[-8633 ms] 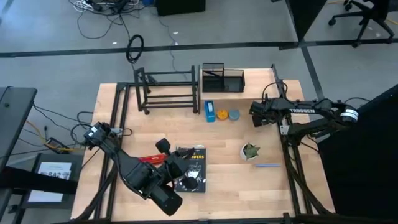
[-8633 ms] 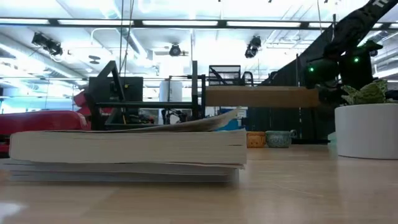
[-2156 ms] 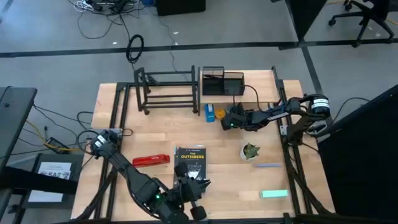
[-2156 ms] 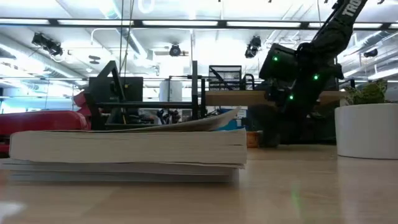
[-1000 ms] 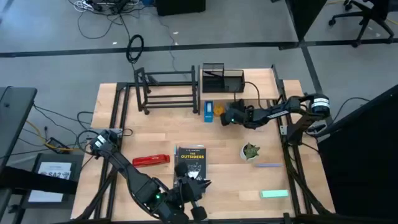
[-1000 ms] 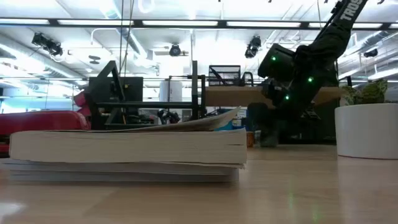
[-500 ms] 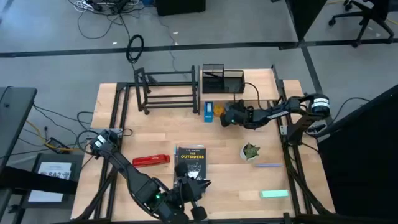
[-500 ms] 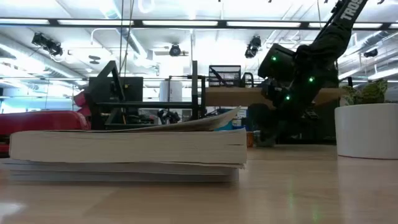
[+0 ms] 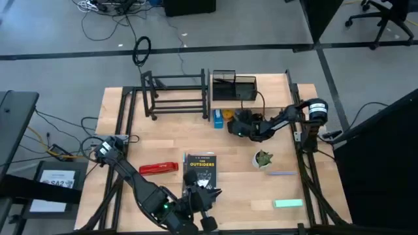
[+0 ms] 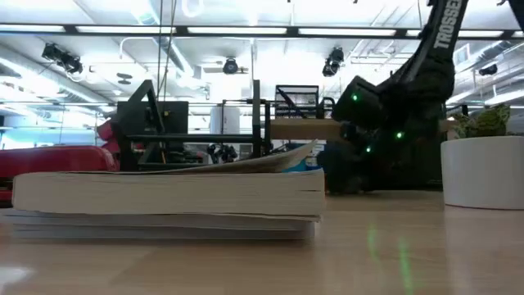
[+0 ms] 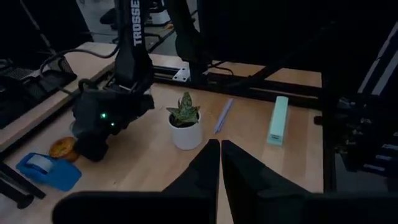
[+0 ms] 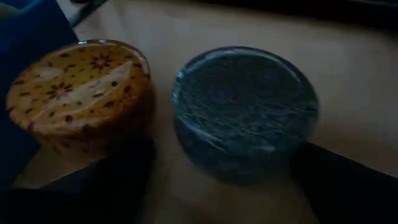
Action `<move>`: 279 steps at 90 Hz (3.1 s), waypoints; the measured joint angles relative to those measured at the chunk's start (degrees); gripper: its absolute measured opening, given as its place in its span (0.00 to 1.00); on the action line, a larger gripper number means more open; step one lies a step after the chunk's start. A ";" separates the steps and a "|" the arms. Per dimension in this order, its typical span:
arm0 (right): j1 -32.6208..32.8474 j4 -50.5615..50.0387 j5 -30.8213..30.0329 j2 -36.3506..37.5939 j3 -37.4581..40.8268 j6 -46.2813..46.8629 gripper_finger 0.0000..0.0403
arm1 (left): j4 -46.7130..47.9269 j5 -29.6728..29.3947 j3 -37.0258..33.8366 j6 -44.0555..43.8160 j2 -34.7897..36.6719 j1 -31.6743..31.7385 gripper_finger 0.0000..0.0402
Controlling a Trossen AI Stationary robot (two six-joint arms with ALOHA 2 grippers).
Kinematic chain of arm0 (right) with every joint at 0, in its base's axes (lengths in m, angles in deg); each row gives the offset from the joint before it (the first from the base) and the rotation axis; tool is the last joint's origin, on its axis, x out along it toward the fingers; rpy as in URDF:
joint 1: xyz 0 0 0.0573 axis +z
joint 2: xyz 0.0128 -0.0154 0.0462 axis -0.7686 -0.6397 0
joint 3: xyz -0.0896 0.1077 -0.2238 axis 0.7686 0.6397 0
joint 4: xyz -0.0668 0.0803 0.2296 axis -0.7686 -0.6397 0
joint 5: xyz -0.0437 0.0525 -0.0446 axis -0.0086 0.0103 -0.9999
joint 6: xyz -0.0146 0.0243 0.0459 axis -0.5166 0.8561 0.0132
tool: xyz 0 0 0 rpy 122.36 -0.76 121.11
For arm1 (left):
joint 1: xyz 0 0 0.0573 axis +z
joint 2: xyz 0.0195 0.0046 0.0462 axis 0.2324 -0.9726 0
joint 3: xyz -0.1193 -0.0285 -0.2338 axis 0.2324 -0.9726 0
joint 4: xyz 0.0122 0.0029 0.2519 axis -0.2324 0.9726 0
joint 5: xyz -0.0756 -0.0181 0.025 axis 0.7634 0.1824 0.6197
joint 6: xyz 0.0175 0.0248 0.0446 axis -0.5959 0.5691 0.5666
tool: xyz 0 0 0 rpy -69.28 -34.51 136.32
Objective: Stock shelves
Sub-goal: Remove the blue scented candle from under the shelf
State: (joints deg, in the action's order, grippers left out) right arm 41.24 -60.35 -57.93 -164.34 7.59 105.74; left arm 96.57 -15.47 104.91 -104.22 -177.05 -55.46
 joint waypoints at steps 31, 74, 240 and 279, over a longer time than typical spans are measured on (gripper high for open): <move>-1.20 3.05 2.01 -0.24 0.00 -5.82 0.83 | 0.00 -0.01 0.00 0.00 0.00 0.00 0.00; 0.86 2.73 3.85 0.29 0.00 -11.29 0.39 | -0.04 -0.01 0.00 0.00 0.00 0.00 0.00; -5.27 28.29 27.78 -5.70 0.79 -39.10 0.86 | -0.24 1.06 0.00 1.70 0.00 0.02 0.00; -0.78 27.24 36.00 -4.83 1.16 -39.71 0.86 | -0.24 1.06 0.00 1.70 0.00 0.02 0.00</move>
State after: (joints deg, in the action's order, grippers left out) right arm 40.46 -33.11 -21.94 -169.16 8.75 66.03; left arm 96.33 -14.41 104.91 -102.52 -177.05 -55.43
